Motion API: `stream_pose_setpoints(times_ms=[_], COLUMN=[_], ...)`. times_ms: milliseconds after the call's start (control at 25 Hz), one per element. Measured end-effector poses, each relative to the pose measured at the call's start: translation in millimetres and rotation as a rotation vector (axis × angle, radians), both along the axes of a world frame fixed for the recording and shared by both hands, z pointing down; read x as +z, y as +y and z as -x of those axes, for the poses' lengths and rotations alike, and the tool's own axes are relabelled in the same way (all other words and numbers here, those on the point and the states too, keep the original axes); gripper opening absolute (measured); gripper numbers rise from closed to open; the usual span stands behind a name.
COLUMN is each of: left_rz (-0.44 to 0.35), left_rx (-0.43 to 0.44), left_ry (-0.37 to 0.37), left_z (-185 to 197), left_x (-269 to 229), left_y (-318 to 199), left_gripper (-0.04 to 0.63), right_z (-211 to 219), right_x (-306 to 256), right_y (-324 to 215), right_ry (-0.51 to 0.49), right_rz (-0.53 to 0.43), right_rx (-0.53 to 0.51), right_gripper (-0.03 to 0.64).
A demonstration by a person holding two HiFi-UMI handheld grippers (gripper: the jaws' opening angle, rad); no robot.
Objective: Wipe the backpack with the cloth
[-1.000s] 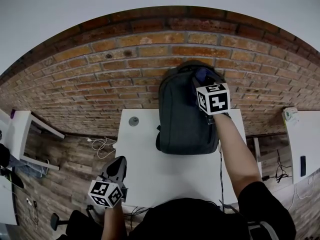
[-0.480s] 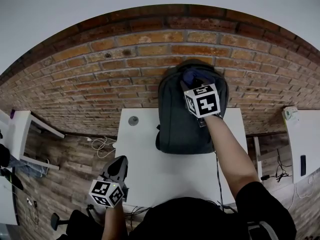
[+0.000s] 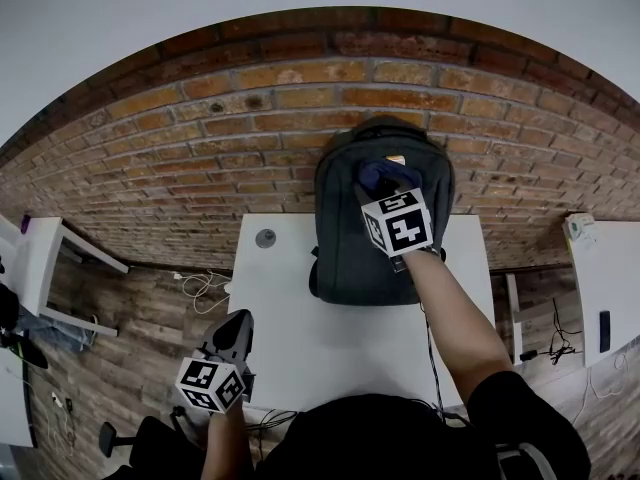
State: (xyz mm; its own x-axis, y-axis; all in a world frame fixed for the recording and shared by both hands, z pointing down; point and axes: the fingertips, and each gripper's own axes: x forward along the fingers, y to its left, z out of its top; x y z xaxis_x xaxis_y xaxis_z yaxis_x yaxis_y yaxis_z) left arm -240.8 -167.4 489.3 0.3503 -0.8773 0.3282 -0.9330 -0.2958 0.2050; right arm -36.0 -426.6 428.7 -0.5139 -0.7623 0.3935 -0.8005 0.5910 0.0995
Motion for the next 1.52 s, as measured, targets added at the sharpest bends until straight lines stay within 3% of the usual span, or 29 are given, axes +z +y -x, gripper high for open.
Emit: stream_pose_setpoints(times_ms=[240, 760, 1520], left_rz=[-0.003, -0.007, -0.006], left_rx=[0.008, 0.007, 0.028], left_ry=[-0.008, -0.012, -0.012], left_z=[-8, -18, -21], left_x=[-3, -6, -6], left_y=[2, 6, 2], left_gripper=[-0.003, -0.003, -0.003], right_z=[-4, 3, 0], right_x=[30, 91, 146], right_y=[26, 87, 153], right_ry=[-0.021, 0.039, 0.006], right_rz=[0.044, 0.09, 0.203], right_rx=[-0.012, -0.091, -0.119], right_gripper=[0.104, 0.104, 0.104])
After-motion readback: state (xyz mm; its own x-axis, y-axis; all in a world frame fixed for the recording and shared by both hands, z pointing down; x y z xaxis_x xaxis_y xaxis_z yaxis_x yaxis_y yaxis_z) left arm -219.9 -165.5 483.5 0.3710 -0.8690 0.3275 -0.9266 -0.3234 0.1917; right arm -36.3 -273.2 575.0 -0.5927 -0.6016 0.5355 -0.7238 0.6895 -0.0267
